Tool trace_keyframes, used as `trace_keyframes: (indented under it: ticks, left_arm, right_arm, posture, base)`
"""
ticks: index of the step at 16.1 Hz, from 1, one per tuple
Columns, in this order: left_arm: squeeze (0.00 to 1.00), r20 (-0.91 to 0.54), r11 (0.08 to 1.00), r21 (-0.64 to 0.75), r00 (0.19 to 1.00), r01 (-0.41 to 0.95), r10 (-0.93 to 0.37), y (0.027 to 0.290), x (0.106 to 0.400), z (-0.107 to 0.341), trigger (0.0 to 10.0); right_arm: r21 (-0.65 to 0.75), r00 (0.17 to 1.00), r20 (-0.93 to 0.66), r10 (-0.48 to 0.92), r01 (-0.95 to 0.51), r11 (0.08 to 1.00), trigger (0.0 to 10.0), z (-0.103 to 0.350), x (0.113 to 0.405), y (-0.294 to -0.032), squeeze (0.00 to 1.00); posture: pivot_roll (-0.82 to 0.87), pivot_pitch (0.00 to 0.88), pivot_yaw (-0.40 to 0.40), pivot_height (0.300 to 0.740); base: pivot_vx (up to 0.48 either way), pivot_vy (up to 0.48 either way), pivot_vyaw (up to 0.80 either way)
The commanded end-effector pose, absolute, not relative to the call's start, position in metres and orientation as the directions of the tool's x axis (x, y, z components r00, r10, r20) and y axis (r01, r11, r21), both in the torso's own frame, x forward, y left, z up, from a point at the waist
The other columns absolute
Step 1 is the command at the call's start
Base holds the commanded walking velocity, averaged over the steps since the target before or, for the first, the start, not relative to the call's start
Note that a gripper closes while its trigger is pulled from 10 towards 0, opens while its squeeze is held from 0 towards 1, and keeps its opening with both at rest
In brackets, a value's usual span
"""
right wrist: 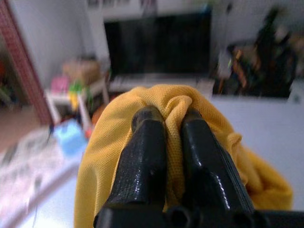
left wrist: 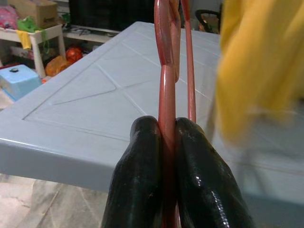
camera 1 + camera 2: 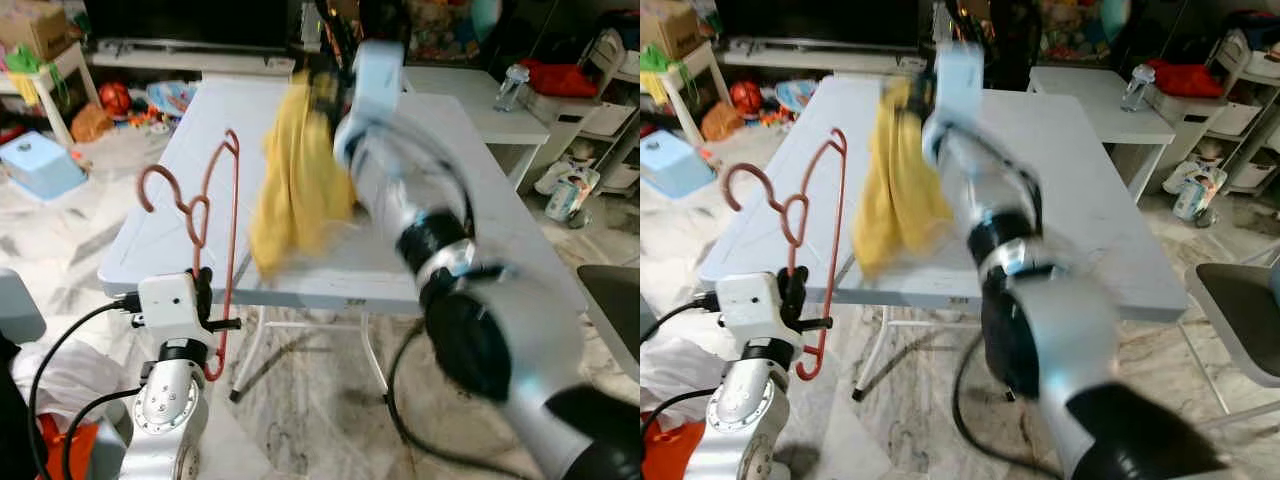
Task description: Hang hanger
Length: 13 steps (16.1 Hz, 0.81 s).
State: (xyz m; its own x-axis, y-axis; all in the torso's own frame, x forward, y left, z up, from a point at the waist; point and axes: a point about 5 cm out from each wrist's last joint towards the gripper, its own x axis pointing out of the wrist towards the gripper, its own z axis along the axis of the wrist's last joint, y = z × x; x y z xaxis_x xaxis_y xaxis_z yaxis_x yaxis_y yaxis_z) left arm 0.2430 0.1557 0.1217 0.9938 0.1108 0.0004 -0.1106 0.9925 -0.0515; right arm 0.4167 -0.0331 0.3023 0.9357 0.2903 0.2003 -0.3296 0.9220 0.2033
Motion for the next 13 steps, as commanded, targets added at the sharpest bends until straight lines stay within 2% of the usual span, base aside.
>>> trace_keyframes:
  ticks: [1,3,4,5,6,7,8,9,11,13]
  left_arm:
    - [0.00,-0.015,0.988,-0.032,0.989,-0.148,0.148,0.160,0.241,0.120,10.0]
    - [0.00,-0.007,0.987,-0.025,0.987,-0.158,0.158,0.161,0.243,0.122,10.0]
    - [0.00,-0.004,0.987,-0.026,0.987,-0.160,0.160,0.161,0.244,0.123,10.0]
    - [0.00,-0.005,0.988,-0.036,0.989,-0.149,0.149,0.157,0.245,0.124,10.0]
    - [0.00,-0.005,0.989,-0.038,0.989,-0.146,0.146,0.156,0.245,0.124,10.0]
    - [0.00,-0.006,0.990,-0.041,0.991,-0.136,0.136,0.153,0.246,0.124,10.0]
    - [0.00,-0.006,0.991,-0.041,0.992,-0.125,0.125,0.152,0.247,0.124,10.0]
    - [0.00,-0.009,0.992,-0.038,0.993,-0.118,0.118,0.152,0.249,0.124,10.0]
    - [0.00,-0.027,0.996,-0.015,0.996,-0.083,0.083,0.150,0.253,0.122,10.0]
    - [0.00,-0.016,0.999,0.004,0.998,-0.054,0.054,0.149,0.258,0.124,10.0]
  right_arm:
    - [0.221,0.925,0.320,0.206,-0.284,0.933,0.0,0.336,0.418,-0.048,0.00]
    - [0.146,0.929,0.331,0.168,-0.226,0.963,0.0,0.337,0.419,-0.054,0.00]
    - [0.079,0.947,0.279,0.159,-0.187,0.979,9.1,0.320,0.420,-0.056,0.00]
    - [-0.066,0.987,0.099,0.127,-0.121,0.991,10.0,0.265,0.423,-0.067,0.00]
    - [-0.074,0.991,0.065,0.117,-0.112,0.991,10.0,0.255,0.422,-0.070,0.00]
    - [-0.083,0.994,-0.038,0.106,-0.109,0.991,10.0,0.226,0.420,-0.078,1.00]
    - [-0.084,0.984,-0.140,0.106,-0.119,0.989,10.0,0.196,0.416,-0.088,1.00]
    - [-0.091,0.979,-0.172,0.112,-0.129,0.987,10.0,0.184,0.413,-0.094,1.00]
    - [-0.127,0.978,-0.158,0.137,-0.157,0.979,10.0,0.181,0.413,-0.113,1.00]
    - [-0.150,0.978,-0.101,0.184,-0.198,0.969,10.0,0.190,0.415,-0.121,1.00]
  posture:
    - [0.11,0.000,-0.127,0.740]
    - [0.11,0.000,-0.127,0.740]
    - [0.11,0.000,-0.123,0.740]
    - [0.11,0.000,-0.117,0.740]
    - [0.11,0.000,-0.117,0.740]
    - [0.11,0.000,-0.110,0.740]
    - [0.11,0.000,-0.102,0.740]
    - [0.11,0.000,-0.094,0.740]
    - [0.10,0.000,-0.069,0.740]
    - [0.09,0.000,-0.045,0.740]
  base:
    - [0.000,0.000,0.00]
    - [0.000,0.000,0.00]
    - [0.000,0.000,0.00]
    - [0.000,0.000,0.00]
    - [0.000,0.000,0.00]
    - [0.000,0.000,0.00]
    - [0.000,0.000,0.00]
    - [0.000,0.000,0.00]
    - [0.000,0.000,0.00]
    - [0.000,0.000,0.00]
